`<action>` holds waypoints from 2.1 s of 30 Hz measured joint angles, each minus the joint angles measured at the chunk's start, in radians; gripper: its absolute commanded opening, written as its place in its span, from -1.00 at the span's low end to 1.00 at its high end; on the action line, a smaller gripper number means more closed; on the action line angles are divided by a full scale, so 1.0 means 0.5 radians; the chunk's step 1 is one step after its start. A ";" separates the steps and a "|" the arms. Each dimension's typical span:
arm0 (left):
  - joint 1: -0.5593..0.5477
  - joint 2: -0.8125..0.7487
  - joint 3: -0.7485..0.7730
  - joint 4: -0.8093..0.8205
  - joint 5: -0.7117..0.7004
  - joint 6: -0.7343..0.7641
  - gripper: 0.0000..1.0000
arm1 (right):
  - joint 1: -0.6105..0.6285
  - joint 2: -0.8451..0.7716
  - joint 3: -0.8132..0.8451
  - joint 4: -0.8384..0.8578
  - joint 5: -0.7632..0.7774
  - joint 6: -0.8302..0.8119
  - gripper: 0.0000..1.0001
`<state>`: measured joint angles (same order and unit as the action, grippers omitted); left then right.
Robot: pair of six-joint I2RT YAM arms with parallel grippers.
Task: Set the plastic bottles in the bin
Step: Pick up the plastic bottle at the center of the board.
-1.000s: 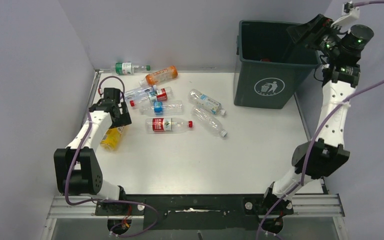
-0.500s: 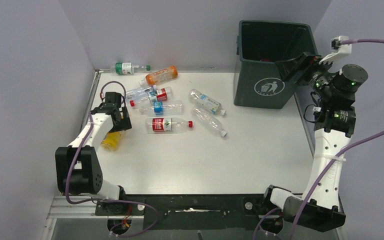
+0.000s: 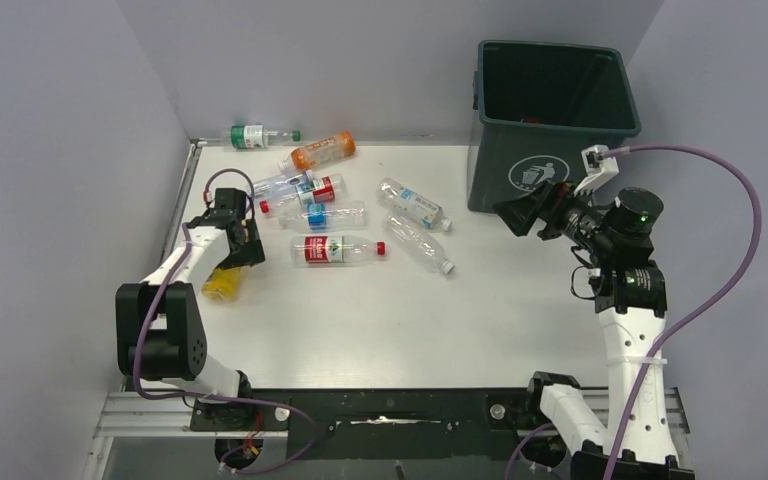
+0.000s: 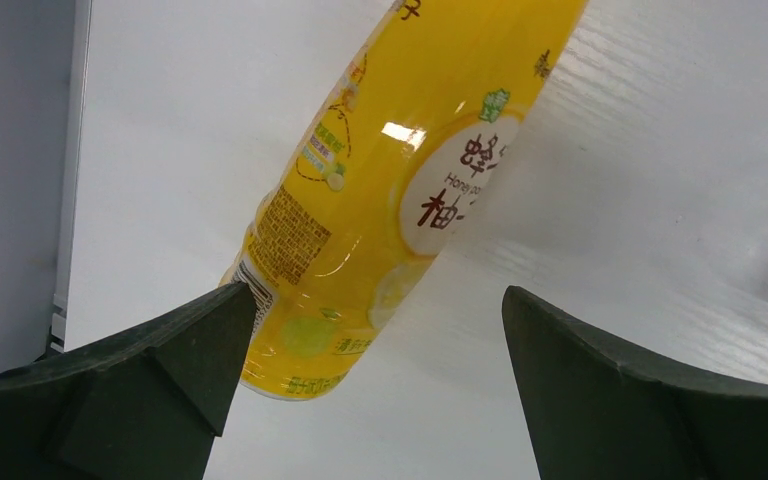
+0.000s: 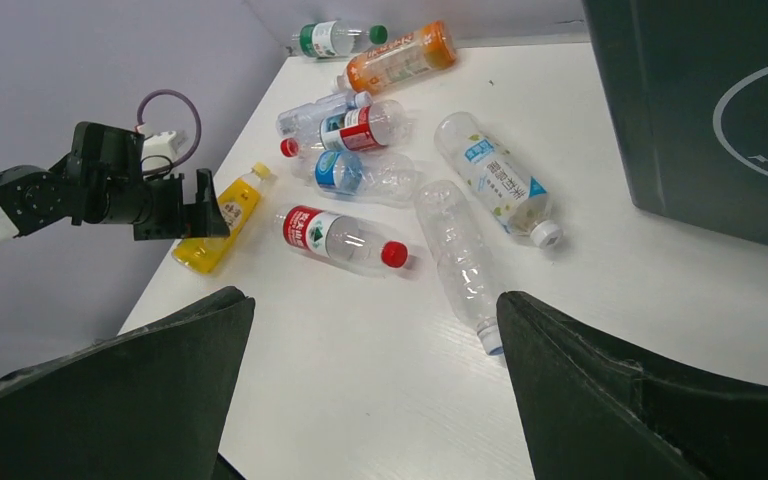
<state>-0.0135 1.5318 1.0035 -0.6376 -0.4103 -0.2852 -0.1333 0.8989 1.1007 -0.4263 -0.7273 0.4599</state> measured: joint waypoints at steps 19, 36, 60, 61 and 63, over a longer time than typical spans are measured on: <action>-0.011 0.081 -0.085 -0.020 0.052 -0.215 0.02 | 0.105 -0.033 -0.142 -0.011 -0.033 -0.031 0.96; -0.039 -0.121 0.000 -0.215 0.138 -0.285 -0.16 | 0.113 0.002 -0.142 -0.011 -0.034 -0.037 0.96; -0.907 -0.262 0.560 -0.351 0.352 -0.661 -0.26 | 0.262 0.278 0.023 -0.140 0.103 0.108 0.96; -0.966 -0.217 0.620 -0.348 0.324 -0.674 -0.26 | 0.294 0.313 0.069 -0.165 0.135 0.107 0.95; -1.082 -0.137 0.715 -0.340 0.278 -0.691 -0.26 | 0.329 0.349 0.138 -0.192 0.179 0.105 0.96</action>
<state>-0.5545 1.4635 1.3609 -0.8078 -0.2710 -0.6308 0.0311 1.0737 1.1698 -0.5220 -0.6380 0.5125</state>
